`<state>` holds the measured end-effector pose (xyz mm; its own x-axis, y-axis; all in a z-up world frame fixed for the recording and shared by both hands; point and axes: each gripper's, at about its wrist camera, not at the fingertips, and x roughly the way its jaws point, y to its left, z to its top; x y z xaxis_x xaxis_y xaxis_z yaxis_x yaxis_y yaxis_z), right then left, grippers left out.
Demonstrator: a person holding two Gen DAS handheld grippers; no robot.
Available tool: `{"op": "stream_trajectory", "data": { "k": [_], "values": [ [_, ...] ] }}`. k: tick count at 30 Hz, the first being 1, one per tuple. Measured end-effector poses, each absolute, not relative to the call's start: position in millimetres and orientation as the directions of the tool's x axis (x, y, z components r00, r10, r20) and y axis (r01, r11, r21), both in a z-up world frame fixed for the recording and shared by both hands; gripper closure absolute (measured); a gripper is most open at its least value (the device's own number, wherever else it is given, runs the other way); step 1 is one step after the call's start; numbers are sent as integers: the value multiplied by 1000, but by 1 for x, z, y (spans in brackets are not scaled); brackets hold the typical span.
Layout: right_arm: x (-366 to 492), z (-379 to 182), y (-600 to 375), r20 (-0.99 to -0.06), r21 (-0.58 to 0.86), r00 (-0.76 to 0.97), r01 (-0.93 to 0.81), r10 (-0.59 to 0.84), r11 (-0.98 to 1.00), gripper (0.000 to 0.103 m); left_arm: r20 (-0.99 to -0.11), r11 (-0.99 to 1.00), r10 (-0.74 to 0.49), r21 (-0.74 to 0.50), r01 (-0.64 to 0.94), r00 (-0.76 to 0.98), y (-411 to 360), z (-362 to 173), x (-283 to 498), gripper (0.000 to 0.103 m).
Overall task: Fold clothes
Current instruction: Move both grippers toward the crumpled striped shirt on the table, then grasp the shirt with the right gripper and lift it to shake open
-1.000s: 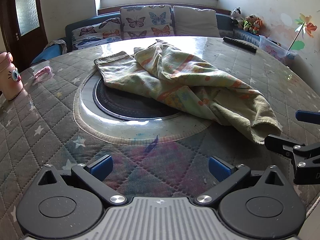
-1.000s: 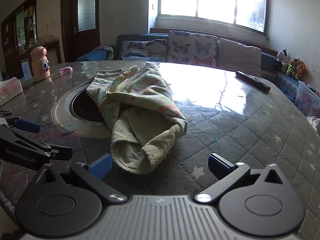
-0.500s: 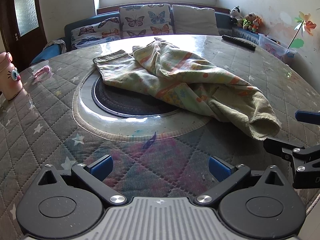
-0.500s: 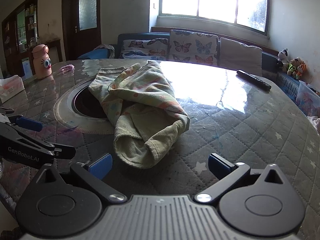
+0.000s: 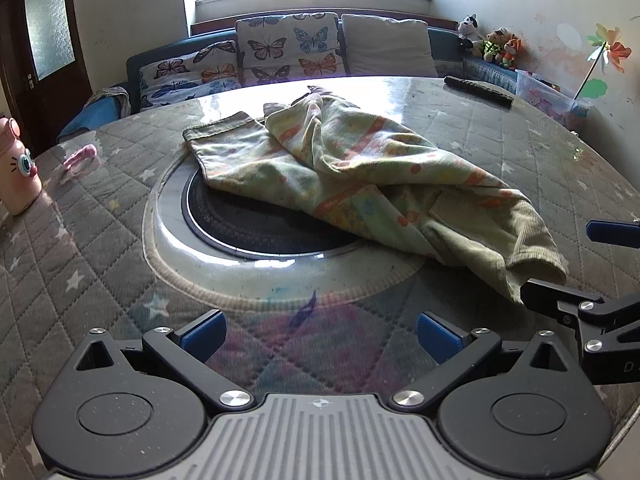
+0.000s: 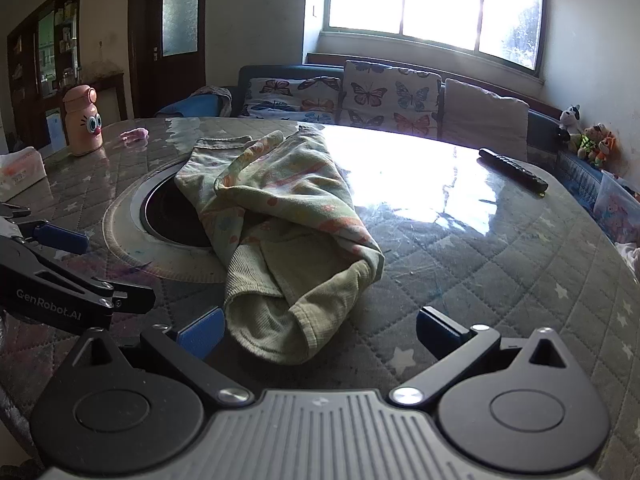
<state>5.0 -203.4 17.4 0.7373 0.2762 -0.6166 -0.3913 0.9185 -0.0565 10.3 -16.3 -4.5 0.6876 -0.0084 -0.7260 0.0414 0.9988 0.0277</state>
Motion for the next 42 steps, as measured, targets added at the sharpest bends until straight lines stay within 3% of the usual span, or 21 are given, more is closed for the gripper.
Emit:
{"op": "stream_trajectory", "data": {
  "k": [15,33,36,39,40,41,42],
  "values": [
    [54,41,-172,-605,-64,717,-478,347,876,6,-719,1000,27,29,-8,694,8,1,42,0],
    [166,42,-93,-648,89,585,-578,488,811,37,-743,999,37,4,-50,668,34,-7,68,0],
    [184,35,-82,-665,114,560,-578,494,808,47,-750,999,37,2,-54,660,35,-10,71,0],
    [200,27,-81,-679,171,530,-559,508,811,76,-757,998,40,2,-59,652,37,-12,76,1],
    [204,25,-82,-680,190,525,-549,513,814,90,-758,998,41,3,-59,651,37,-12,77,1],
    [206,26,-84,-676,192,532,-540,509,819,99,-758,998,42,5,-59,651,37,-12,78,1],
    [206,28,-87,-668,187,546,-535,506,824,99,-757,998,43,5,-59,652,37,-11,78,1]
  ]
}}
